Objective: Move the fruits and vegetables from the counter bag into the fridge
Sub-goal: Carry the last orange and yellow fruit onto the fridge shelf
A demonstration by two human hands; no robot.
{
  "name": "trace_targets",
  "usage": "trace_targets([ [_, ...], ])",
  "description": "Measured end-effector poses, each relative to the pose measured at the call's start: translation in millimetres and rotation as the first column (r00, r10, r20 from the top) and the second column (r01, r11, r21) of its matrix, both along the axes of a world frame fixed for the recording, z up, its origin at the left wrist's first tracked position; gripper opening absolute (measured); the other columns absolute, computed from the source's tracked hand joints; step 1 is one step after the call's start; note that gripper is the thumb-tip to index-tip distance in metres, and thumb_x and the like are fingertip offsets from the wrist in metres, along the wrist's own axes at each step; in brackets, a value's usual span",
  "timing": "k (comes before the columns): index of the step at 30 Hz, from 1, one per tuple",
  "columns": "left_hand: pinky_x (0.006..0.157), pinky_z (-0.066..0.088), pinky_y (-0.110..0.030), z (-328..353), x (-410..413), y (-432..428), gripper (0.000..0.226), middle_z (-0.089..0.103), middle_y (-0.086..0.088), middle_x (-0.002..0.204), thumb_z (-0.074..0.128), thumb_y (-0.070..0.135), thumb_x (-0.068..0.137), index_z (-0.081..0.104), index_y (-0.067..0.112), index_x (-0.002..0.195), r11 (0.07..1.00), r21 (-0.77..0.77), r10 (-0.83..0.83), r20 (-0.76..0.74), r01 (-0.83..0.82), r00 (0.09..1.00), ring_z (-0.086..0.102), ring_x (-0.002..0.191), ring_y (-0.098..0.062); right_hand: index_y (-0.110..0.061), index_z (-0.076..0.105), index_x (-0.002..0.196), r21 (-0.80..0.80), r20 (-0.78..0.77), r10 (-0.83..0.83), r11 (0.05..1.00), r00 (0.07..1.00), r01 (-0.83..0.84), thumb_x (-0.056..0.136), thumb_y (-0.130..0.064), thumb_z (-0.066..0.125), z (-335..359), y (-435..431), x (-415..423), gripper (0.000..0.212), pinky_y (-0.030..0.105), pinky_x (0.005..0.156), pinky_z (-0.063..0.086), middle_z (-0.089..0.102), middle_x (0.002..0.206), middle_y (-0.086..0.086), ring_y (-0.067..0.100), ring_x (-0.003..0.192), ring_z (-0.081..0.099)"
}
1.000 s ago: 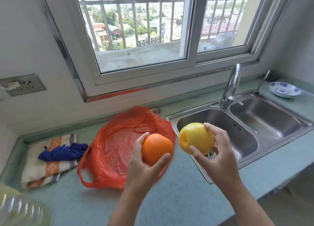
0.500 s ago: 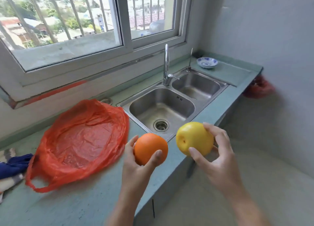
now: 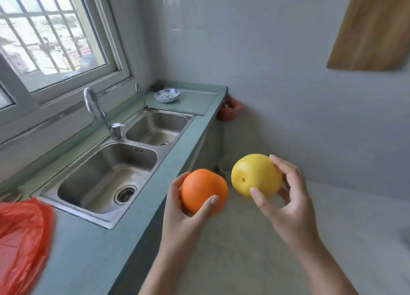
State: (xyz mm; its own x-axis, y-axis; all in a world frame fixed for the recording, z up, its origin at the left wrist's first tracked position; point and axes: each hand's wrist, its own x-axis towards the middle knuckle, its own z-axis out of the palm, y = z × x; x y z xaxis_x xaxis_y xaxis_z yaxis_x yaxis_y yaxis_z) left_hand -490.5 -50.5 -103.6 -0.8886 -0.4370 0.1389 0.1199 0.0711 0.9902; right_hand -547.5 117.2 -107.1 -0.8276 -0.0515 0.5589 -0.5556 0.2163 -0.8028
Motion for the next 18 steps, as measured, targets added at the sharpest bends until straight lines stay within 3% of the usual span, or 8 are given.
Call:
trace_targets([
  [3, 0.059, 0.046, -0.008, 8.2, -32.9, 57.1, 0.075, 0.056, 0.01, 0.108, 0.068, 0.055, 0.042, 0.049, 0.033, 0.111, 0.996, -0.025, -0.086, -0.015, 0.085, 0.996, 0.061, 0.081, 0.006, -0.048, 0.046, 0.12, -0.083, 0.025, -0.052, 0.995, 0.998, 0.054, 0.067, -0.052, 0.068, 8.9, 57.6, -21.0, 0.058, 0.027, 0.087, 0.047, 0.049, 0.123, -0.018, 0.016, 0.118, 0.05],
  [8, 0.06, 0.046, -0.009, 21.2, -92.6, 157.2, 0.075, 0.056, 0.011, 0.108, 0.068, 0.054, 0.044, 0.05, 0.031, 0.113, 0.971, -0.068, -0.236, -0.072, 0.231, 0.969, 0.061, 0.082, 0.006, -0.033, 0.046, 0.125, -0.08, -0.046, -0.215, 0.974, 0.976, 0.211, 0.07, -0.06, 0.064, 20.2, 161.9, -52.7, 0.063, 0.034, 0.086, 0.048, 0.048, 0.122, -0.013, 0.018, 0.116, 0.051],
  [18, 0.061, 0.047, -0.011, 12.7, -165.9, 332.8, 0.073, 0.057, 0.01, 0.11, 0.069, 0.053, 0.045, 0.05, 0.034, 0.112, 0.82, -0.058, -0.573, -0.07, 0.57, 0.817, 0.061, 0.084, 0.003, -0.045, 0.046, 0.121, -0.111, 0.021, -0.557, 0.824, 0.83, 0.556, 0.066, -0.068, 0.062, 3.0, 331.6, -62.4, 0.062, 0.035, 0.085, 0.049, 0.048, 0.122, -0.015, 0.02, 0.116, 0.051],
])
